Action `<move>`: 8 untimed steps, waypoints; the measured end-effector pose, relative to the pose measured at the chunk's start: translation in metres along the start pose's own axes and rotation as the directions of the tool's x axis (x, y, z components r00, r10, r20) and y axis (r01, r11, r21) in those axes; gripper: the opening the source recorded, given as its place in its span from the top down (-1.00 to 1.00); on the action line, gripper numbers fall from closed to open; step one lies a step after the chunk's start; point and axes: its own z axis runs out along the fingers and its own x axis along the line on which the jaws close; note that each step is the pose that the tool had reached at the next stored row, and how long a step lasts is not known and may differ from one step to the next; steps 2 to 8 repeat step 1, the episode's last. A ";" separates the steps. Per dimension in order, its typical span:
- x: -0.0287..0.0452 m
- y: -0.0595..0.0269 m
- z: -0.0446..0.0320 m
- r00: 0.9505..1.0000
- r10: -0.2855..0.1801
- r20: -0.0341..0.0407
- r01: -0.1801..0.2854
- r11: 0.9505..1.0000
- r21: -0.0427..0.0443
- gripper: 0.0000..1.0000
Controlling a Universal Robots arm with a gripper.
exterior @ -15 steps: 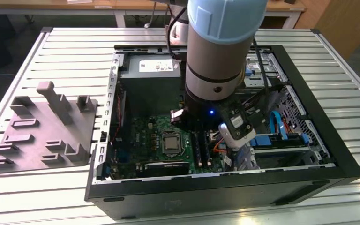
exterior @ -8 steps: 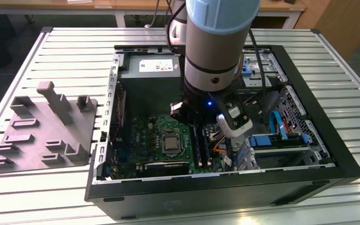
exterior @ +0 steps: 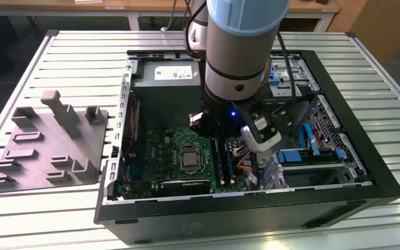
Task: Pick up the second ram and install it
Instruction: 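Press down the second ram until it locks into place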
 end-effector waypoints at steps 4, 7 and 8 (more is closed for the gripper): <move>0.0000 0.0000 0.0000 1.000 0.000 0.000 0.000 1.000 0.000 0.80; 0.0000 0.0000 0.0000 1.000 0.000 0.000 0.000 1.000 0.000 0.80; 0.0000 0.0000 0.0000 1.000 0.000 0.000 0.000 1.000 0.000 0.80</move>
